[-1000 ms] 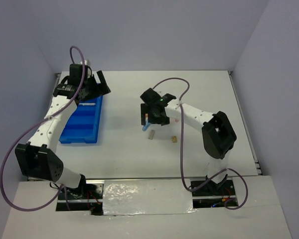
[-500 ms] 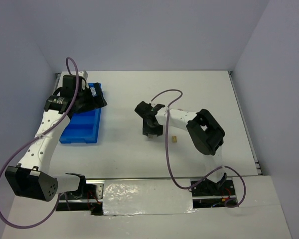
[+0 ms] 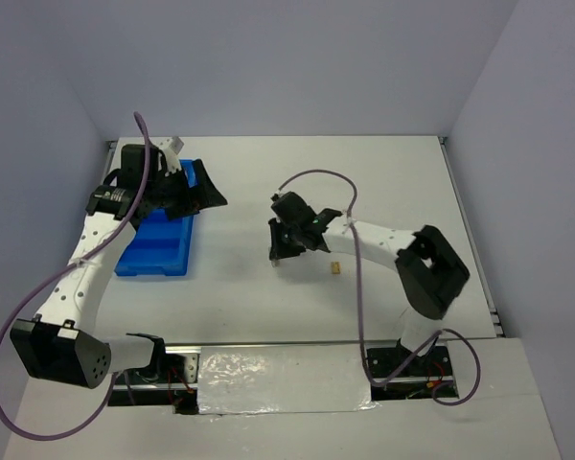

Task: Sort the stationery into containers
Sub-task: Pick up the stationery from the center of the board, then place the stationery in the storage box.

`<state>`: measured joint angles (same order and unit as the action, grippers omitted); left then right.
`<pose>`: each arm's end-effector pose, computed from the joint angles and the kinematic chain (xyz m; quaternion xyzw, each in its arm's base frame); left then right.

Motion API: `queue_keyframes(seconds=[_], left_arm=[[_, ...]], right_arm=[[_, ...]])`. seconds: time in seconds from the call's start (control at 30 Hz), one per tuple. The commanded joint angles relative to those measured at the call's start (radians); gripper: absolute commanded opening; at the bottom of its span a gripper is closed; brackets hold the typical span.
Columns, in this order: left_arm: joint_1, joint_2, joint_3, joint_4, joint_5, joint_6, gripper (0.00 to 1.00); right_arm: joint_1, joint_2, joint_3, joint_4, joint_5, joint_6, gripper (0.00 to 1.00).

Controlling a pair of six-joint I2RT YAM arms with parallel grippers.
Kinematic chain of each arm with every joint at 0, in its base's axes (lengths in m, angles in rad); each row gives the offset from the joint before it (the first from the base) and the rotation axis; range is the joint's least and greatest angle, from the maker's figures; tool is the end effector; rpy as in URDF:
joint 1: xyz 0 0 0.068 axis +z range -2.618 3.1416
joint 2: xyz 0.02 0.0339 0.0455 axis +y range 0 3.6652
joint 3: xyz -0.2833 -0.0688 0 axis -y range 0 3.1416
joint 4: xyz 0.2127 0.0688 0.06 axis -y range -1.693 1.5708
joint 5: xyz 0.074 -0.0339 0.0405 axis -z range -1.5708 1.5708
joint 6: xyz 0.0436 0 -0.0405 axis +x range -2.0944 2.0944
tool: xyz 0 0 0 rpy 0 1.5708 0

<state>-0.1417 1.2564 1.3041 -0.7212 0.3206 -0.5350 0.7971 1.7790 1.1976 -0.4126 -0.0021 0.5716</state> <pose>0.2279 -0.0464 0.3810 -0.1059 0.8859 -0.2778 0.3562 0.2469 0.2529 0.2254 -0.1082 0.9526 0.1806 0.2197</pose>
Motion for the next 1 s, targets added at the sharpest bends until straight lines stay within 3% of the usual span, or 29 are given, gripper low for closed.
queue_keyframes(seconds=[0.0,0.13,0.37,0.5,0.53,0.67,0.7,0.77,0.8,0.87,0.93,0.97], left_arm=[[-0.001,0.008,-0.041,0.124,0.257,-0.150,0.99],[-0.016,-0.005,-0.092,0.239,0.369,-0.296,0.99],[-0.041,-0.009,-0.114,0.284,0.439,-0.341,0.92],[-0.041,-0.014,-0.143,0.299,0.440,-0.353,0.71],[-0.042,-0.012,-0.144,0.301,0.443,-0.355,0.60],[-0.042,0.000,-0.154,0.301,0.451,-0.350,0.57],[-0.042,0.003,-0.154,0.301,0.456,-0.346,0.33],[-0.042,0.008,-0.144,0.302,0.456,-0.345,0.17],[-0.042,0.011,-0.140,0.301,0.457,-0.341,0.00],[-0.042,0.014,-0.120,0.299,0.449,-0.333,0.00],[-0.042,0.018,-0.094,0.287,0.417,-0.313,0.00],[-0.038,0.023,-0.079,0.273,0.388,-0.300,0.00]], right_arm=[[0.013,-0.215,-0.024,0.340,-0.312,-0.217,0.04],[0.016,-0.240,0.060,0.310,-0.391,-0.265,0.05],[0.014,-0.231,0.152,0.275,-0.381,-0.265,0.07],[0.014,-0.217,0.189,0.252,-0.372,-0.276,0.07],[0.013,-0.214,0.198,0.248,-0.368,-0.277,0.07],[0.013,-0.194,0.220,0.253,-0.384,-0.271,0.07],[0.013,-0.191,0.227,0.256,-0.392,-0.268,0.07],[0.014,-0.179,0.237,0.258,-0.392,-0.262,0.07],[0.013,-0.176,0.243,0.258,-0.398,-0.260,0.08],[0.011,-0.170,0.246,0.267,-0.406,-0.254,0.10],[0.008,-0.170,0.247,0.279,-0.418,-0.250,0.25],[-0.001,-0.174,0.244,0.282,-0.418,-0.246,0.37]])
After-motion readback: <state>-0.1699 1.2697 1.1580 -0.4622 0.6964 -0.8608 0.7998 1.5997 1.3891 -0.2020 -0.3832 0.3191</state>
